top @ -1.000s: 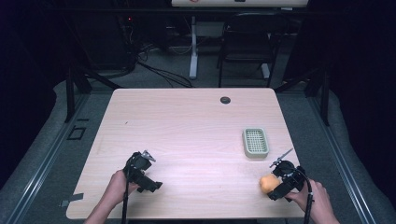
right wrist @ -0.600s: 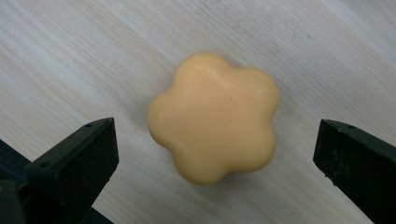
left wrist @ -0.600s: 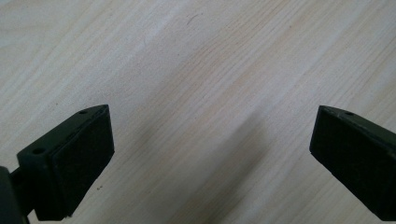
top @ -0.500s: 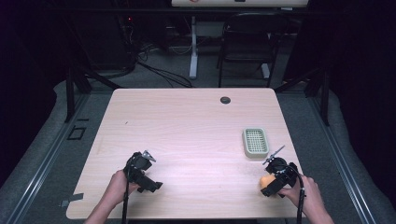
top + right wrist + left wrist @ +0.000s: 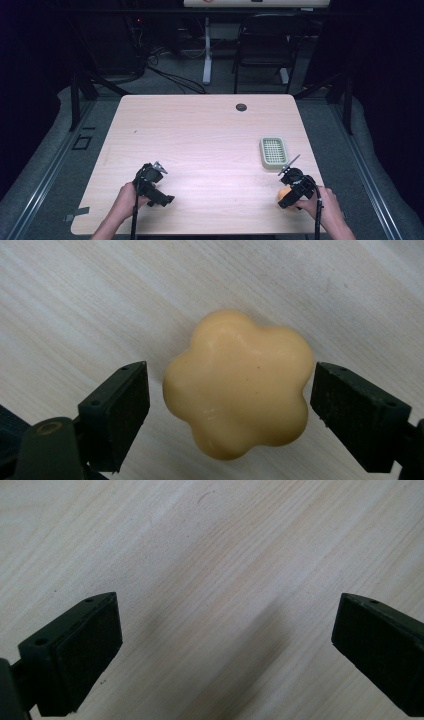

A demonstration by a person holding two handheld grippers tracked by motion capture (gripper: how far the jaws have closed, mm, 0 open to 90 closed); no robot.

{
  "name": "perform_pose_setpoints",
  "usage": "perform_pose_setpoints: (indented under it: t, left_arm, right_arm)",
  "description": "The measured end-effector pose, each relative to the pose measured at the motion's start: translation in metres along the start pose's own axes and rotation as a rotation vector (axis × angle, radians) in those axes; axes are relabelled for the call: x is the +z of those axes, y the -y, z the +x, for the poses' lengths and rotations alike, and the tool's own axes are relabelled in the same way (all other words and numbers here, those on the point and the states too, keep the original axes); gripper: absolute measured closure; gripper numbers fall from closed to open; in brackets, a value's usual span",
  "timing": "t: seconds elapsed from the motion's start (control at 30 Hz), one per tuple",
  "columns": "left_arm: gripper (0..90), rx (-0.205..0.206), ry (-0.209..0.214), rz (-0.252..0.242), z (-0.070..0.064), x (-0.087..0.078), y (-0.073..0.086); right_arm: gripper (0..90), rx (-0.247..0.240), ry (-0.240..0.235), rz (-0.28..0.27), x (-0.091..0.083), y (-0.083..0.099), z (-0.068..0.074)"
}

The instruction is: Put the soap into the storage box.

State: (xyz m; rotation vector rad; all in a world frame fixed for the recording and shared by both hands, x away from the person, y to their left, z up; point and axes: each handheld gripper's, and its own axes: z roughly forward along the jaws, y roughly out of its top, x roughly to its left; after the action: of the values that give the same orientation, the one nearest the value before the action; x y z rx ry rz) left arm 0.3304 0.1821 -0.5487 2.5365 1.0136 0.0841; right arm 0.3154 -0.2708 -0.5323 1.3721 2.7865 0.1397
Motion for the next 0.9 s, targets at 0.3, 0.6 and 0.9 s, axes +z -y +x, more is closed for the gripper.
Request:
perform_pose_setpoints:
  t: [0.3, 0.6, 0.9]
  left_arm:
    - [0.0, 0.001, 0.001, 0.0, 0.0, 0.0001, 0.0001]
    - [0.0, 0.003, 0.002, -0.001, -0.0002, -0.0002, 0.0002]
    - [0.0, 0.004, 0.002, 0.0, -0.0002, -0.0004, 0.0003]
  right_arm:
    - [23.4, 0.034, 0.021, -0.016, 0.004, -0.005, 0.0032]
    - [25.7, 0.022, 0.026, 0.026, 0.0039, -0.0067, 0.002]
    - [26.2, 0.03, 0.037, 0.029, 0.0054, -0.007, 0.0035]
